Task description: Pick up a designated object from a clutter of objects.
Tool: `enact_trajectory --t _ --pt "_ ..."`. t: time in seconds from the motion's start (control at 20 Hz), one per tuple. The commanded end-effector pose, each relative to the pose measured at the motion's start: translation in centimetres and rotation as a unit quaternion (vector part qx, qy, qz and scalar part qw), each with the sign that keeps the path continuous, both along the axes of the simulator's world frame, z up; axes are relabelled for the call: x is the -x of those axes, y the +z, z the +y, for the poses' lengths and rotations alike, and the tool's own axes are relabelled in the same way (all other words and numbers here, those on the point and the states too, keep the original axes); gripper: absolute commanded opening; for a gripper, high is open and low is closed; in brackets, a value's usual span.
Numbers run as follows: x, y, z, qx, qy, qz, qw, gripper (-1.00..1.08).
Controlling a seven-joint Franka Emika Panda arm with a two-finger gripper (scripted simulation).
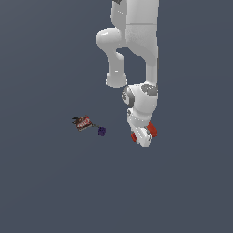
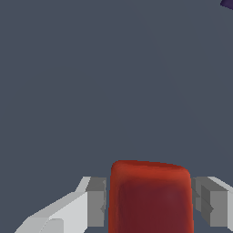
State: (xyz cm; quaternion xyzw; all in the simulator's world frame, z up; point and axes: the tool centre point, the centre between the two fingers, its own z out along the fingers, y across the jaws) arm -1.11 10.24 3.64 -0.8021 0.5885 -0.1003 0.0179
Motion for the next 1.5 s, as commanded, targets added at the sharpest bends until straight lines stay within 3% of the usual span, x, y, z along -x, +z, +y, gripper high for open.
enact_trajectory --t 0.0,0.4,1.45 --pt "-0.6 1.2 -0.7 -0.001 -0.001 -0.002 1.0000 -1.00" --pt "-2.7 6.6 -4.2 0.000 0.000 -0.002 1.0000 -1.00" --pt "-11.1 26.4 -17.0 -0.002 0.001 -0.002 1.0000 -1.00"
